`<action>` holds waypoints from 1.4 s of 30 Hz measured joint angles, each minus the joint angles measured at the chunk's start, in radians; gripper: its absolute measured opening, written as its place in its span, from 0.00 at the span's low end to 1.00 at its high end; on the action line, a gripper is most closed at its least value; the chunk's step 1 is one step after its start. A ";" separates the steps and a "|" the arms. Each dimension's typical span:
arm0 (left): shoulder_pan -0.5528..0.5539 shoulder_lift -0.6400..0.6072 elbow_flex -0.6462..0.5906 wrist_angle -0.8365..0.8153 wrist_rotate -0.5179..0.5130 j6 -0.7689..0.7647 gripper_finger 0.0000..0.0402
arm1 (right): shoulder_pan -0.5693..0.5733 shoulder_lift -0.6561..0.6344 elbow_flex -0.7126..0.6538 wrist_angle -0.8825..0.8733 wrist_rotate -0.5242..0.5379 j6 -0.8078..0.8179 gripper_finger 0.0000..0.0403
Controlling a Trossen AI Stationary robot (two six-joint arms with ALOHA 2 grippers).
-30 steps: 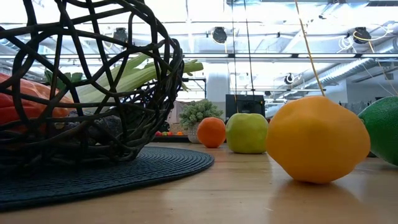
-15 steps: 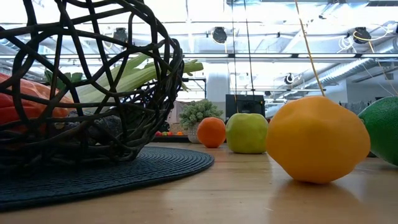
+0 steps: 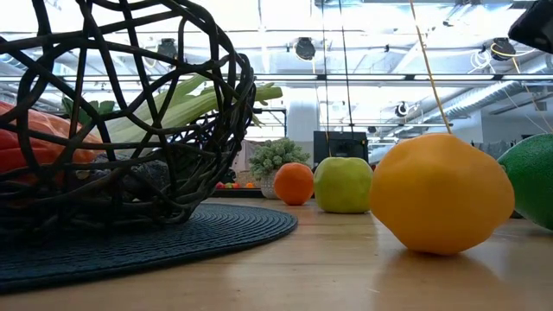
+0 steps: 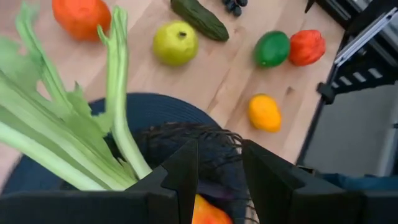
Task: Build produce basket
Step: Put the green green lime into the black wire basket
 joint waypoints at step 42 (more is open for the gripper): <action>-0.213 0.000 0.000 0.224 -0.291 -0.226 0.31 | 0.017 0.000 -0.428 0.610 0.233 -0.087 0.88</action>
